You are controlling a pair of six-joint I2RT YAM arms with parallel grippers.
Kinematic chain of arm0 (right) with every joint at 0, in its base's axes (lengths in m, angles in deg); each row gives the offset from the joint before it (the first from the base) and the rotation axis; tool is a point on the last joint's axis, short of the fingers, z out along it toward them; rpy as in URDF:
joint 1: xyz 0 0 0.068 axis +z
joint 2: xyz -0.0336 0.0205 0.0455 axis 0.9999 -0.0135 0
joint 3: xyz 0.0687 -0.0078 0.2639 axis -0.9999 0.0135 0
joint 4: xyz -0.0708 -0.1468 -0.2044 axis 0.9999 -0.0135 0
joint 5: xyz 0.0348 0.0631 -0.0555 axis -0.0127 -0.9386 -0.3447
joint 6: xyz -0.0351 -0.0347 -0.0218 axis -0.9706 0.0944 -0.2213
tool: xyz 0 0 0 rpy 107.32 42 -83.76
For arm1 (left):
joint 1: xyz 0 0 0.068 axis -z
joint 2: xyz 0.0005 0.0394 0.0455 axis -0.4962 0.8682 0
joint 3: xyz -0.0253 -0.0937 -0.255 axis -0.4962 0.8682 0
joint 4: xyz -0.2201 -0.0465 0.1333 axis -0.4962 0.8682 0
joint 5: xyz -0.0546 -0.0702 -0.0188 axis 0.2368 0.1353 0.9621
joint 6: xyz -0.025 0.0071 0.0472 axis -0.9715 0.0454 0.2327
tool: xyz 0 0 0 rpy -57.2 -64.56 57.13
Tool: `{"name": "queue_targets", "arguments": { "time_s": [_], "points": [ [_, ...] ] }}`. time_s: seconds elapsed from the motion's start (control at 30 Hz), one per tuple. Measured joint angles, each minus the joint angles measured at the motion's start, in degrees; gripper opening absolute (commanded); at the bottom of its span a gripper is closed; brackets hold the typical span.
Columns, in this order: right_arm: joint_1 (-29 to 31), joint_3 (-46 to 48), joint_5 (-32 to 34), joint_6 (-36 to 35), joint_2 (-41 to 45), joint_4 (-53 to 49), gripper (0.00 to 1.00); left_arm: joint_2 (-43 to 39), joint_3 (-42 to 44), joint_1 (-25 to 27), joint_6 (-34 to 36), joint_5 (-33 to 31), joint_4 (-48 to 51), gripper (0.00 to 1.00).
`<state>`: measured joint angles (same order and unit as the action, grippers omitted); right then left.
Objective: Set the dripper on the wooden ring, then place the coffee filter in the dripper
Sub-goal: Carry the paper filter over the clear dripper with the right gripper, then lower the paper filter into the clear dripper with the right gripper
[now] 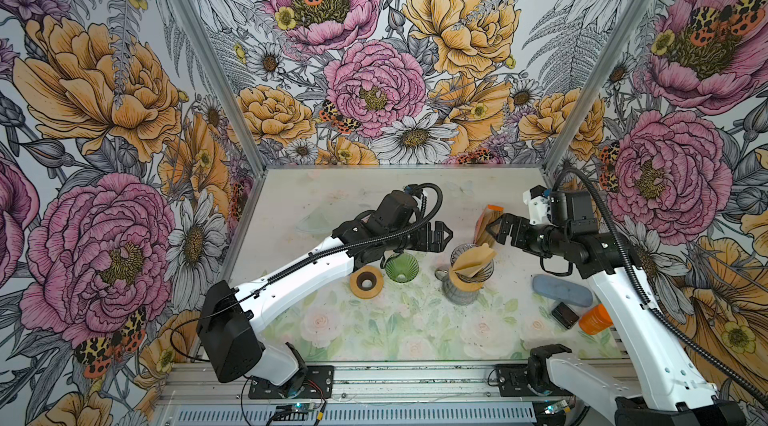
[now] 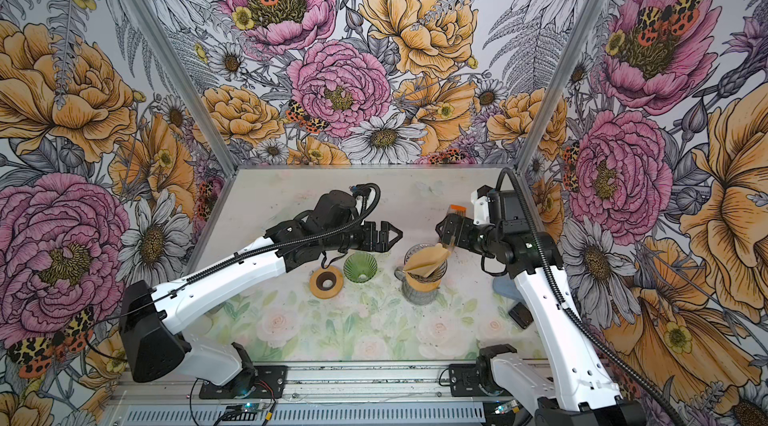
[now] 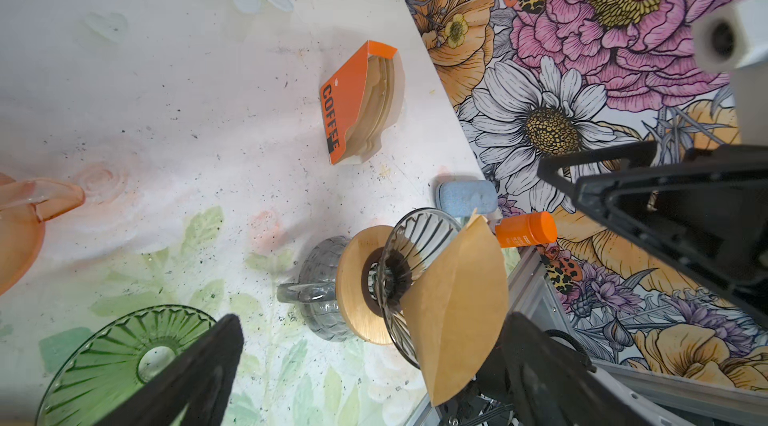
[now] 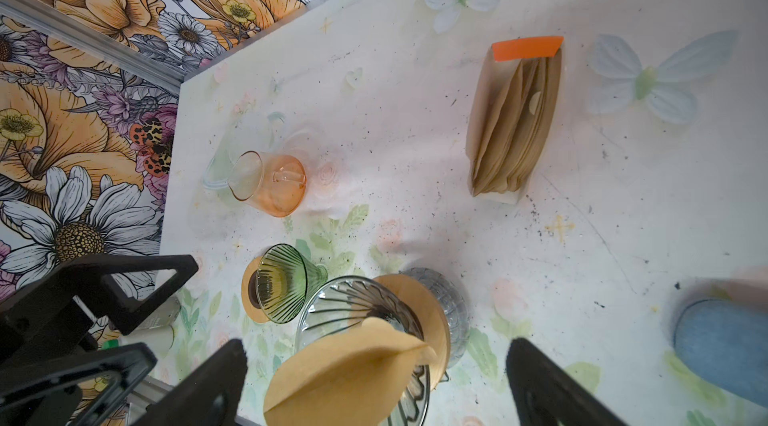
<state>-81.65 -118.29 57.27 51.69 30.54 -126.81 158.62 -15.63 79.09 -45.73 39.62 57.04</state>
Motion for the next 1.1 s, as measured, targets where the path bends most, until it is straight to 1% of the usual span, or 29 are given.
{"name": "queue_targets", "arguments": {
  "time_s": [0.1,0.2,0.27,0.3,0.33,0.47,0.5,0.77,1.1],
  "points": [
    [0.02,0.94,-0.68,1.70,0.55,0.55,0.99,-0.02,0.00,0.00,1.36,1.09,-0.48,0.99],
    [0.04,0.94,-0.46,3.58,0.50,0.52,0.87,0.02,0.00,0.00,1.88,2.38,-0.48,0.99],
    [0.13,0.94,0.15,4.37,0.48,0.46,0.83,0.63,-0.66,0.00,2.29,3.23,-0.07,0.99],
    [0.13,0.94,0.50,4.61,0.48,0.28,0.83,1.40,-1.49,0.00,2.54,3.61,0.24,0.99],
    [0.13,0.94,0.68,4.57,0.46,0.11,0.83,2.12,-2.27,0.00,2.78,3.91,0.46,0.99],
    [0.13,0.94,1.11,3.87,-0.09,-0.98,0.98,4.70,-4.50,0.13,3.89,5.22,0.68,0.99],
    [0.13,0.96,1.20,3.48,-0.37,-1.36,0.99,5.16,-4.83,0.28,4.11,5.40,0.90,0.99],
    [0.15,0.96,1.79,-0.37,-0.98,-4.70,0.99,9.01,-7.85,1.18,5.27,5.53,3.85,0.99],
    [2.05,1.60,1.53,-4.37,-0.98,-8.35,0.99,16.28,-17.51,1.55,8.17,5.44,11.56,0.99]
  ]
}}
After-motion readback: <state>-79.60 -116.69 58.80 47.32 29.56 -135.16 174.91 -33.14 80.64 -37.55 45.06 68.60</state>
